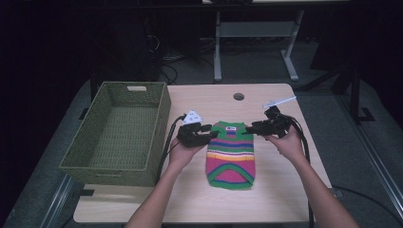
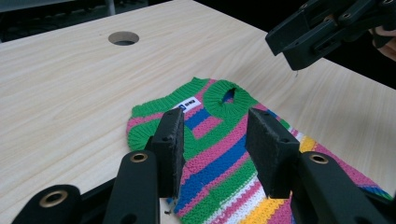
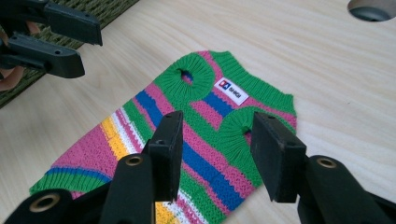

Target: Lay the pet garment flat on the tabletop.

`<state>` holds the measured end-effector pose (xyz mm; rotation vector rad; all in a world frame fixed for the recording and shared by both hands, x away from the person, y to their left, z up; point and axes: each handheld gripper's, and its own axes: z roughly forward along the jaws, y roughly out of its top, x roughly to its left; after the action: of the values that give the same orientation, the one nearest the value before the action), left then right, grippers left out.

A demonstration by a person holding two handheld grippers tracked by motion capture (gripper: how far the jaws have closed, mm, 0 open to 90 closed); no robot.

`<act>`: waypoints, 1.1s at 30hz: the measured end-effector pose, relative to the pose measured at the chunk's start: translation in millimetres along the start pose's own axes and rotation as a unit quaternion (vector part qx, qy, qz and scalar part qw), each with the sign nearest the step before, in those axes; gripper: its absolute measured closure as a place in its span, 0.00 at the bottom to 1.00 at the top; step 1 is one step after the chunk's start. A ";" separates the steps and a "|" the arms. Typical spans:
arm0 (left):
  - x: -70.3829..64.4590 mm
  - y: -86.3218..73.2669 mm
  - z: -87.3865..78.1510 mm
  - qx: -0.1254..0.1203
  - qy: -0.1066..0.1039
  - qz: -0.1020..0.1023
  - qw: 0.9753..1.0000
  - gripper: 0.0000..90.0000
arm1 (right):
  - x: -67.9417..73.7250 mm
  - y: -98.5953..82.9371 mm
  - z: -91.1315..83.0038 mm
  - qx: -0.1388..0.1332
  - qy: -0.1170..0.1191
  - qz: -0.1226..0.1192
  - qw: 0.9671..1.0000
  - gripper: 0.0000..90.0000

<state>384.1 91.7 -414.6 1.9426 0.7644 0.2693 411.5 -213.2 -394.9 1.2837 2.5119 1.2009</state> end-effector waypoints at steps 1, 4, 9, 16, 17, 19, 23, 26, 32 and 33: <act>-0.4 -0.6 0.0 0.002 -0.001 0.001 1.000 0.64 | -0.2 -0.7 0.7 0.003 0.005 0.002 1.000 0.60; -1.6 -4.0 1.8 0.006 -0.011 0.001 1.000 0.65 | -0.3 -5.7 3.3 0.012 0.014 0.002 1.000 0.62; -1.5 -11.2 5.6 0.024 -0.039 -0.011 0.999 0.65 | -1.5 -18.5 7.9 0.028 0.026 0.006 0.999 0.62; -7.4 -19.9 6.6 0.053 -0.051 0.001 0.997 0.84 | 3.7 -34.5 9.1 0.054 0.035 0.001 0.998 0.77; -9.5 -20.6 7.4 0.062 -0.051 0.005 0.997 0.87 | 4.2 -35.8 9.7 0.058 0.037 -0.003 0.998 0.80; -13.5 -22.4 10.6 0.083 -0.055 0.015 0.995 0.94 | 7.9 -39.2 12.1 0.073 0.033 -0.016 0.997 0.86; -20.4 -28.2 21.2 0.139 -0.066 0.045 0.987 1.00 | 12.7 -43.5 18.0 0.100 0.021 -0.028 0.994 0.94; -22.6 -32.7 28.1 0.167 -0.067 0.050 0.982 1.00 | 12.9 -44.9 23.9 0.117 0.010 -0.031 0.993 0.96; -22.9 -36.4 35.3 0.185 -0.067 0.045 0.979 1.00 | 8.6 -47.8 40.4 0.134 -0.002 -0.028 0.991 0.96; -23.0 -36.5 35.8 0.185 -0.066 0.046 0.979 1.00 | 7.1 -47.5 41.2 0.129 0.000 -0.024 0.991 0.96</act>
<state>369.3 62.9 -460.4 2.3245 0.6728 0.0517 391.8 -199.4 -453.4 1.2612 2.7532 0.8877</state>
